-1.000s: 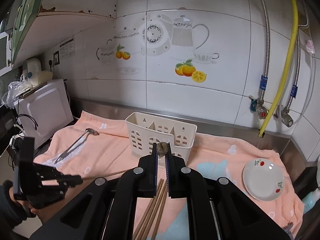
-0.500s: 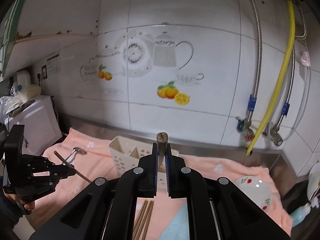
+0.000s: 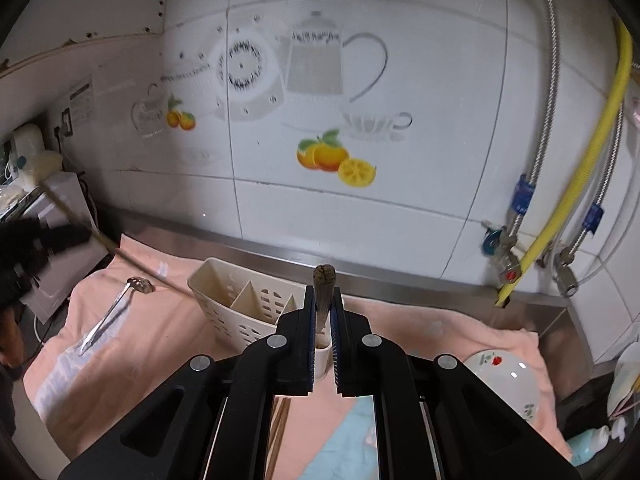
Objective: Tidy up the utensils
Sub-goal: 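Lower the chopstick into the white holder and open the left tool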
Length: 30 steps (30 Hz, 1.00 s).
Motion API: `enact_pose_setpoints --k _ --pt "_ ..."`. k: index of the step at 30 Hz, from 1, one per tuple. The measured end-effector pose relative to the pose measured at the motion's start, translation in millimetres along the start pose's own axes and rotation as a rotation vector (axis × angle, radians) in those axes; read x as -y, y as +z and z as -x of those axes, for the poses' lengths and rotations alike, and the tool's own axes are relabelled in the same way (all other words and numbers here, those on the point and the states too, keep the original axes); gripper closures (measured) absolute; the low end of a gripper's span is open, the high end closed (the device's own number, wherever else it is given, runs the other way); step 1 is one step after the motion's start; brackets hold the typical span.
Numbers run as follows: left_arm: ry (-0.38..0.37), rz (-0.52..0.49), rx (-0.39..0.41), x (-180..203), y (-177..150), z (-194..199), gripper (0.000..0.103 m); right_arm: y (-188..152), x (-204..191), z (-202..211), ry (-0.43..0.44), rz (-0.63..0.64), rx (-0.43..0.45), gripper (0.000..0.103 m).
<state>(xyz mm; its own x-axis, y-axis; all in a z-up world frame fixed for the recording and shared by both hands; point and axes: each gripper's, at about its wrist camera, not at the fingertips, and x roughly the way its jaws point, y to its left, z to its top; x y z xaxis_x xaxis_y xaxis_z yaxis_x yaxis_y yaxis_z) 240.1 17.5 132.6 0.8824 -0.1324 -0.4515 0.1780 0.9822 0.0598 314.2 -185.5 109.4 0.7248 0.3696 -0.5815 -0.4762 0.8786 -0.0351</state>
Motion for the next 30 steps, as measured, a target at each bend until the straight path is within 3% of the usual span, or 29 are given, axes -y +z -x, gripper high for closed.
enact_pose_setpoints --k 8,13,20,26,30 --pt "0.017 0.058 -0.056 -25 16 -43 0.097 0 2 -21 0.012 -0.010 -0.027 0.096" --pt "0.022 0.032 -0.009 -25 31 -28 0.097 2 6 -27 0.009 -0.012 -0.032 0.096" --pt "0.021 0.043 0.045 -24 52 -23 0.097 -9 -2 -56 -0.012 0.026 -0.110 0.096" --pt "-0.006 0.116 -0.035 -34 35 -62 0.097 -15 -6 -56 -0.033 0.048 -0.109 0.093" --pt "-0.011 0.146 -0.088 -40 19 -83 0.097 -16 -3 -48 -0.041 0.050 -0.085 0.083"
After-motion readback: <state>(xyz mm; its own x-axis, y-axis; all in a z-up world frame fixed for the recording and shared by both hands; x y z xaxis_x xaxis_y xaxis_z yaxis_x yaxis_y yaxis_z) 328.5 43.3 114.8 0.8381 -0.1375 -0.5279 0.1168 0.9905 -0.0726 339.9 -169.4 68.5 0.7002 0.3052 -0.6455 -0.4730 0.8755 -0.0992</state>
